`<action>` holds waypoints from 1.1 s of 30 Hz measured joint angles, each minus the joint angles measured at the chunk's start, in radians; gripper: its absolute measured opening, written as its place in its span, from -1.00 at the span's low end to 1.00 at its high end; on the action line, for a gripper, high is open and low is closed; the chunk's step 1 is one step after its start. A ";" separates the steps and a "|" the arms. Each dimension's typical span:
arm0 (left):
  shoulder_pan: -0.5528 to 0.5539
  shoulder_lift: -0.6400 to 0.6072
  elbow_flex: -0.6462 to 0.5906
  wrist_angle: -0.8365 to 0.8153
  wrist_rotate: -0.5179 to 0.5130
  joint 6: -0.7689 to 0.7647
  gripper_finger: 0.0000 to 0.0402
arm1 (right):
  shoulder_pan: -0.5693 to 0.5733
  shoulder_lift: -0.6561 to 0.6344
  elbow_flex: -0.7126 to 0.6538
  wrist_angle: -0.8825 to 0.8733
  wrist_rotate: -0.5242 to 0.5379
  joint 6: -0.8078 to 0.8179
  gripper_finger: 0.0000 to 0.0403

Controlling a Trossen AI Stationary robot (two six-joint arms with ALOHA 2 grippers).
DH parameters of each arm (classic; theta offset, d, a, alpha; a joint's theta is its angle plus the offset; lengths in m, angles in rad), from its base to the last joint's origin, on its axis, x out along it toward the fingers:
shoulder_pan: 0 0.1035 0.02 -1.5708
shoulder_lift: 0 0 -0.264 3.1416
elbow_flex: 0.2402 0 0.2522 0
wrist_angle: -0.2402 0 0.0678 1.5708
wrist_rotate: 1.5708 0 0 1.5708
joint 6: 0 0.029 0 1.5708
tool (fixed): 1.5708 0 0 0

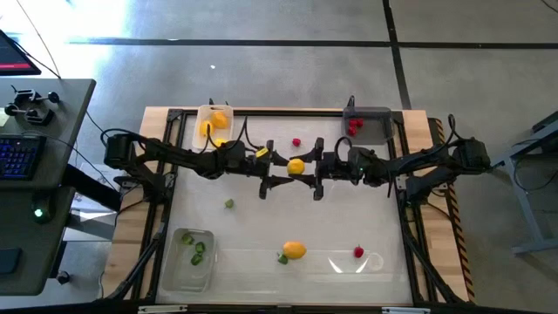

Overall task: Sort produce into baskets
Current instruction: Put the lemon into the white bin

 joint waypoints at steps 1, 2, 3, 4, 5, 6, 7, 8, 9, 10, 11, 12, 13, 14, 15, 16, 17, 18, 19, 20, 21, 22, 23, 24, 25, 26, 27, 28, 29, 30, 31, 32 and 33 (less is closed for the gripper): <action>-0.001 0.003 0.005 0.001 -0.001 0.000 0.12 | 0.000 0.000 0.000 -0.001 -0.001 -0.004 -0.01; -0.003 0.004 0.010 0.001 -0.001 0.004 0.12 | 0.000 0.000 0.000 -0.002 -0.001 -0.005 -0.01; -0.005 0.005 0.014 0.001 -0.002 0.007 0.12 | 0.000 0.000 0.000 -0.002 -0.001 -0.005 -0.01; -0.007 0.005 0.017 0.000 -0.004 0.011 0.12 | 0.000 0.000 0.000 -0.002 -0.001 -0.005 -0.01; -0.010 0.005 0.020 0.001 -0.004 0.015 0.12 | 0.000 0.000 0.000 -0.002 -0.001 -0.005 -0.01; -0.013 0.005 0.024 0.001 -0.005 0.017 0.12 | 0.000 0.000 0.000 -0.003 -0.001 -0.005 -0.01; -0.016 0.005 0.026 0.003 -0.006 0.023 0.12 | 0.000 0.000 0.000 -0.006 -0.001 -0.005 -0.01; -0.019 0.005 0.027 0.003 -0.012 0.025 0.12 | 0.000 0.000 0.000 -0.006 -0.002 -0.005 -0.01; -0.021 0.005 0.029 0.001 -0.016 0.030 0.12 | 0.000 0.000 0.000 -0.006 -0.002 -0.005 -0.01; -0.021 0.005 0.032 0.001 -0.018 0.032 0.12 | 0.000 0.000 0.000 -0.006 -0.002 -0.005 -0.01; -0.021 0.005 0.033 0.000 -0.018 0.033 0.12 | 0.000 0.000 0.000 -0.006 -0.002 -0.005 -0.01; -0.021 0.005 0.035 0.000 -0.019 0.033 0.11 | 0.000 0.000 0.000 -0.006 -0.002 -0.005 -0.01; -0.021 0.005 0.036 0.000 -0.019 0.033 0.09 | 0.000 0.000 0.000 -0.006 -0.002 -0.005 -0.01; -0.021 0.005 0.036 0.000 -0.019 0.033 0.07 | 0.000 0.000 0.000 -0.006 -0.001 -0.005 -0.01; -0.021 0.005 0.036 0.001 -0.020 0.034 0.04 | 0.000 0.000 0.000 -0.006 -0.002 -0.008 -0.01; -0.021 0.005 0.036 0.001 -0.020 0.037 0.01 | 0.000 0.000 0.000 -0.006 -0.002 -0.017 0.00; -0.021 0.005 0.036 0.001 -0.020 0.044 -0.03 | 0.000 0.000 0.000 -0.006 -0.001 -0.032 0.01; -0.021 0.005 0.036 0.001 -0.021 0.052 -0.07 | 0.000 0.000 0.000 -0.006 -0.001 -0.046 0.03; -0.021 0.005 0.036 0.000 -0.024 0.059 -0.11 | 0.000 0.000 0.000 -0.007 0.003 -0.060 0.05; -0.021 0.005 0.036 -0.002 -0.025 0.061 -0.15 | 0.000 0.000 0.000 -0.007 0.012 -0.062 0.07; -0.021 0.005 0.036 -0.003 -0.025 0.065 -0.19 | 0.000 0.000 0.000 -0.008 0.019 -0.063 0.10; -0.021 0.005 0.036 -0.004 -0.026 0.068 -0.23 | 0.000 0.000 0.000 -0.010 0.021 -0.065 0.13; -0.021 0.005 0.036 -0.007 -0.027 0.074 -0.27 | 0.000 0.000 0.000 -0.012 0.022 -0.065 0.16; -0.021 0.005 0.036 -0.009 -0.027 0.082 -0.30 | 0.000 0.000 0.000 -0.016 0.024 -0.065 0.20; -0.021 0.005 0.036 -0.014 -0.028 0.088 -0.32 | 0.000 0.000 0.000 -0.018 0.027 -0.064 0.23; -0.021 0.005 0.037 -0.022 -0.028 0.094 -0.34 | 0.000 0.000 0.000 -0.021 0.029 -0.063 0.26; -0.021 0.005 0.037 -0.031 -0.031 0.100 -0.34 | 0.000 0.000 0.000 -0.022 0.035 -0.064 0.29; -0.021 0.004 0.037 -0.040 -0.039 0.102 -0.35 | 0.000 0.000 0.000 -0.022 0.047 -0.066 0.32; -0.021 0.004 0.037 -0.052 -0.056 0.103 -0.35 | 0.000 0.000 0.000 -0.021 0.067 -0.073 0.34; -0.020 0.005 0.037 -0.062 -0.072 0.103 -0.36 | 0.001 -0.003 0.000 -0.021 0.088 -0.089 0.36; -0.017 0.004 0.037 -0.073 -0.084 0.105 -0.36 | 0.004 -0.005 0.000 -0.024 0.113 -0.104 0.39; -0.014 0.004 0.037 -0.082 -0.088 0.109 -0.36 | 0.009 -0.010 0.000 -0.023 0.142 -0.118 0.40; -0.009 0.004 0.037 -0.090 -0.089 0.110 -0.36 | 0.015 -0.018 0.000 -0.026 0.171 -0.136 0.42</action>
